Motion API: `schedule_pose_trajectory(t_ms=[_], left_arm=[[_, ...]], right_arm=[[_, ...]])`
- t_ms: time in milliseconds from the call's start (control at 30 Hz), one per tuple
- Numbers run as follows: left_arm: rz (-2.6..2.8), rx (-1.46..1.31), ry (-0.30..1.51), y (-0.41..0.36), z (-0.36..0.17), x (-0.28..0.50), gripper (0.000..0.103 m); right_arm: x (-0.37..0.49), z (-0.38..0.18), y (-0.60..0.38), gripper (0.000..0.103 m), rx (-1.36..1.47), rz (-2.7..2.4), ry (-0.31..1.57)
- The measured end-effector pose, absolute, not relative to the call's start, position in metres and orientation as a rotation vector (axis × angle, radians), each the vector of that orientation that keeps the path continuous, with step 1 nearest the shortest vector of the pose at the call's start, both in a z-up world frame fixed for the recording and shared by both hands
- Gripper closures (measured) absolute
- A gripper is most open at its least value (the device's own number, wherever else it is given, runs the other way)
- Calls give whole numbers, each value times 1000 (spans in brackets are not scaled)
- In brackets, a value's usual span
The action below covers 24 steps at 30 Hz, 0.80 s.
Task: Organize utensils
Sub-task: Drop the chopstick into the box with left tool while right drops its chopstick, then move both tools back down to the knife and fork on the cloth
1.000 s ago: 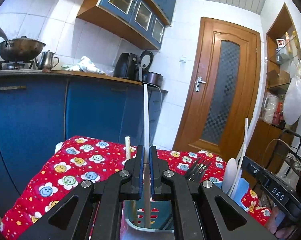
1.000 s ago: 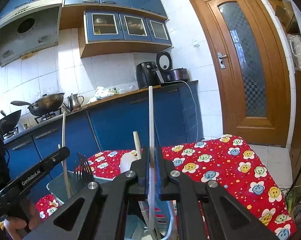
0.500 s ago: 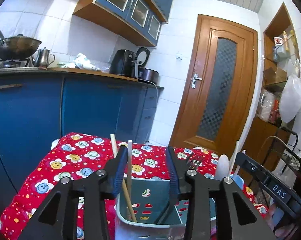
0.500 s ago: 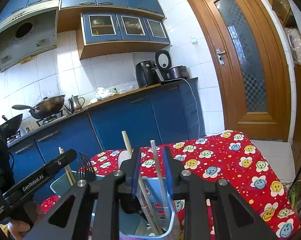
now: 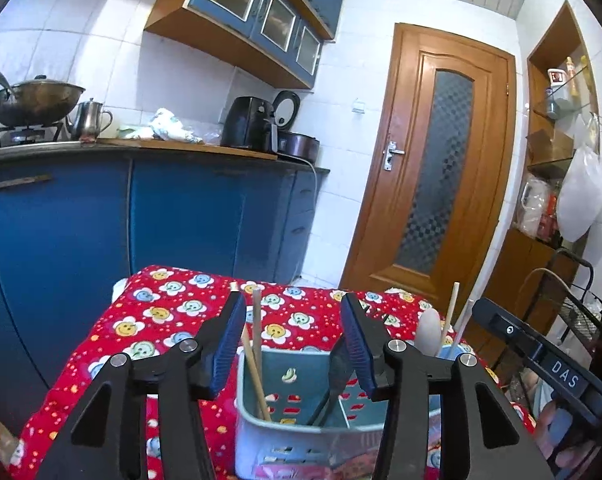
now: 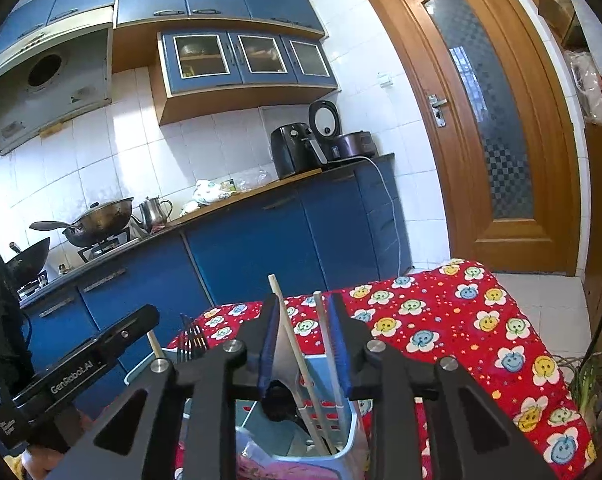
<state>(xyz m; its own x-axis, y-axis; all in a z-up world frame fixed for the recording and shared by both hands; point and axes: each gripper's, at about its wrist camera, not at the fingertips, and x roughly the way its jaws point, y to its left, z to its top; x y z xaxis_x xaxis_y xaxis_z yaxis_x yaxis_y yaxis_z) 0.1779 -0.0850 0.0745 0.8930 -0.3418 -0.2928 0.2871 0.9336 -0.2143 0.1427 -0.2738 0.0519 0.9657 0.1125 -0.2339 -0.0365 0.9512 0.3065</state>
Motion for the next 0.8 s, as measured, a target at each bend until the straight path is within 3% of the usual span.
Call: schedule_pose_trajectory(t_ms=[367,800], left_arm=[[-343,-161,449,-69,79,150,47],[-346,-114,586,-56,74,110,35]], right_arm=[[113,64,-263,63,296,82,319],[61,68,-253,43,311,94,370]])
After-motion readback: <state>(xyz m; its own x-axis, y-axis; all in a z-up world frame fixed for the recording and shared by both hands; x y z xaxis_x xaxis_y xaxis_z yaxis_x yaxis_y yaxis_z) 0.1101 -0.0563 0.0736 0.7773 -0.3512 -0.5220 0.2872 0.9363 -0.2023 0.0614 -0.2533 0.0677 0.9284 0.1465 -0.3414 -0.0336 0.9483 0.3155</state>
